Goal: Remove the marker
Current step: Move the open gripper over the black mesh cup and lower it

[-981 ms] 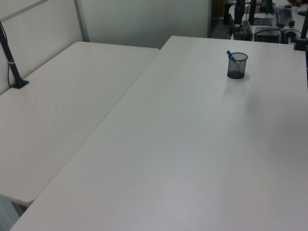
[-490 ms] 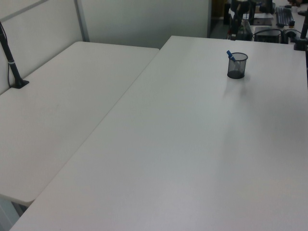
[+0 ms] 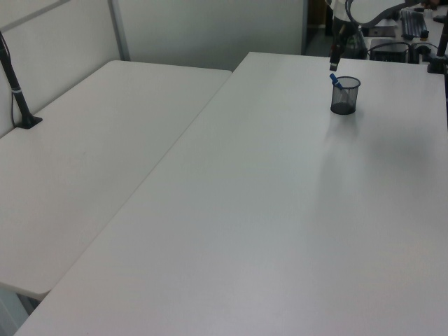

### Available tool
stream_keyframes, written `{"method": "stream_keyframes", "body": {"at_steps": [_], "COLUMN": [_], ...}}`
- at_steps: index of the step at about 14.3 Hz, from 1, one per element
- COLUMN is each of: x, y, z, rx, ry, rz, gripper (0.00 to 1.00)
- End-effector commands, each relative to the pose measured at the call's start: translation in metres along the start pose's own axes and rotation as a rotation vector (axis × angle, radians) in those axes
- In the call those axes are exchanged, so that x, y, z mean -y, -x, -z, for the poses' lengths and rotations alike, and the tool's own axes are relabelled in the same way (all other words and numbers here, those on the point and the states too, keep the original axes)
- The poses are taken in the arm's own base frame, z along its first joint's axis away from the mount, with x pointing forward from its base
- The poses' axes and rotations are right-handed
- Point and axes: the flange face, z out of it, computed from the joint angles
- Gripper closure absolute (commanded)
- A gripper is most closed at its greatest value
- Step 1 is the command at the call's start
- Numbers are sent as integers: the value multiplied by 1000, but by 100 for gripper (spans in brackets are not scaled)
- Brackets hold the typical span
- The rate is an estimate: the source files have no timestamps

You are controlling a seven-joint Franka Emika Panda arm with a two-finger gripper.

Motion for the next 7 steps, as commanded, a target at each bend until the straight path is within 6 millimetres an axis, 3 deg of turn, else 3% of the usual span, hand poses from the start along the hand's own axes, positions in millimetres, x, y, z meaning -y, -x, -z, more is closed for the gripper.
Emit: {"method": "stream_keyframes", "body": {"at_steps": [1,4,7], "x": [0,6,9], "y": [4,8,7], "z": [-27,-42,-48], "rx": [-3,-10,-9], "ry": [0,-4,-17], "rz": [3,4,-49], "gripper": [16,23,51]}}
